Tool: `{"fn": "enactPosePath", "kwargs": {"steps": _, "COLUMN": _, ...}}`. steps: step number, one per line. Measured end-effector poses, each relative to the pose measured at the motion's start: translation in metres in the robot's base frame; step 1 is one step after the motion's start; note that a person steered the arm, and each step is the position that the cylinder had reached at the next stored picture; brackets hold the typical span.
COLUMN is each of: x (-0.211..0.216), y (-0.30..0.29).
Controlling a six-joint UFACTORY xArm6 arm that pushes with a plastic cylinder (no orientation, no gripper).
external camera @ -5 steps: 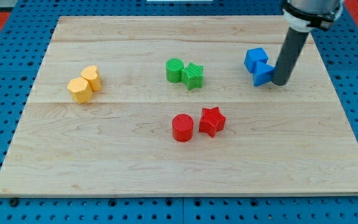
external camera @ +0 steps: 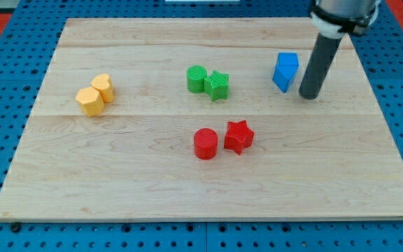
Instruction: Move the yellow hexagon below the blue triangle
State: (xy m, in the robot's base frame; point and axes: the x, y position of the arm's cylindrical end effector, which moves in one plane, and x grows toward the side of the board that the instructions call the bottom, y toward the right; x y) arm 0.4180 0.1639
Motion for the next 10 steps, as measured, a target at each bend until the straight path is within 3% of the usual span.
{"fn": "enactPosePath", "kwargs": {"steps": 1, "x": 0.036, "y": -0.052}}
{"fn": "enactPosePath", "kwargs": {"steps": 2, "x": 0.035, "y": -0.125}}
{"fn": "enactPosePath", "kwargs": {"steps": 6, "x": 0.019, "y": -0.2}}
{"fn": "enactPosePath", "kwargs": {"steps": 8, "x": 0.071, "y": -0.305}}
{"fn": "enactPosePath", "kwargs": {"steps": 9, "x": 0.072, "y": -0.386}}
{"fn": "enactPosePath", "kwargs": {"steps": 10, "x": 0.028, "y": -0.409}}
